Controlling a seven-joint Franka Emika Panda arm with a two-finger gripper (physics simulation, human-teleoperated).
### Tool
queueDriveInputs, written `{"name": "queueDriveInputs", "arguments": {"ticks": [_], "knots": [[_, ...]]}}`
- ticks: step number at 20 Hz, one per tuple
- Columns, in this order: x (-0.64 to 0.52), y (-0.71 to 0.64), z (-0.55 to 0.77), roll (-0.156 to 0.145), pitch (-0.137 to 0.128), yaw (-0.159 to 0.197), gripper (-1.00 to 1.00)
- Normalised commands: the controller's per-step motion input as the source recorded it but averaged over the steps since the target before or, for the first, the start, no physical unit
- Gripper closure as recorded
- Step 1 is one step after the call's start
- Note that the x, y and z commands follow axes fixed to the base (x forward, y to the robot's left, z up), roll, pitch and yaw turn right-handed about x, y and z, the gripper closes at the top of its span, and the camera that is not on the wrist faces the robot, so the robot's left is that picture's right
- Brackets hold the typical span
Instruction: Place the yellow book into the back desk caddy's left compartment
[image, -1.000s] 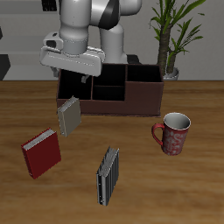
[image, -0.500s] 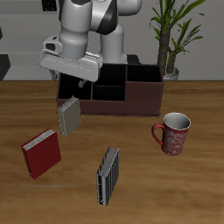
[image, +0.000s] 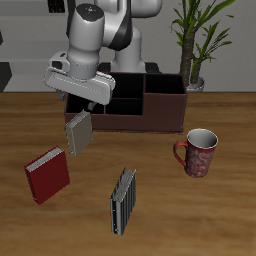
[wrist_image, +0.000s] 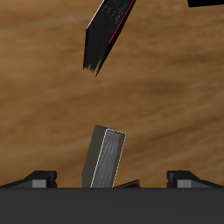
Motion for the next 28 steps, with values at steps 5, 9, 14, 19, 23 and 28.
{"name": "queueDriveInputs", "arguments": {"ticks": [5, 9, 14, 19, 23, 28], "knots": [[-0.01, 0.07, -0.27, 0.03, 0.002, -0.031, -1.0], [0.0, 0.02, -0.21, 0.0, 0.016, -0.02, -1.0], [-0.04, -0.06, -0.25, -0.021, 0.021, -0.034, -1.0], [-0.01, -0.11, -0.21, -0.028, 0.029, -0.03, -1.0], [-0.02, -0.05, -0.23, -0.013, 0.031, -0.014, -1.0], [0.0, -0.03, -0.23, -0.007, 0.032, -0.033, -1.0]]}}
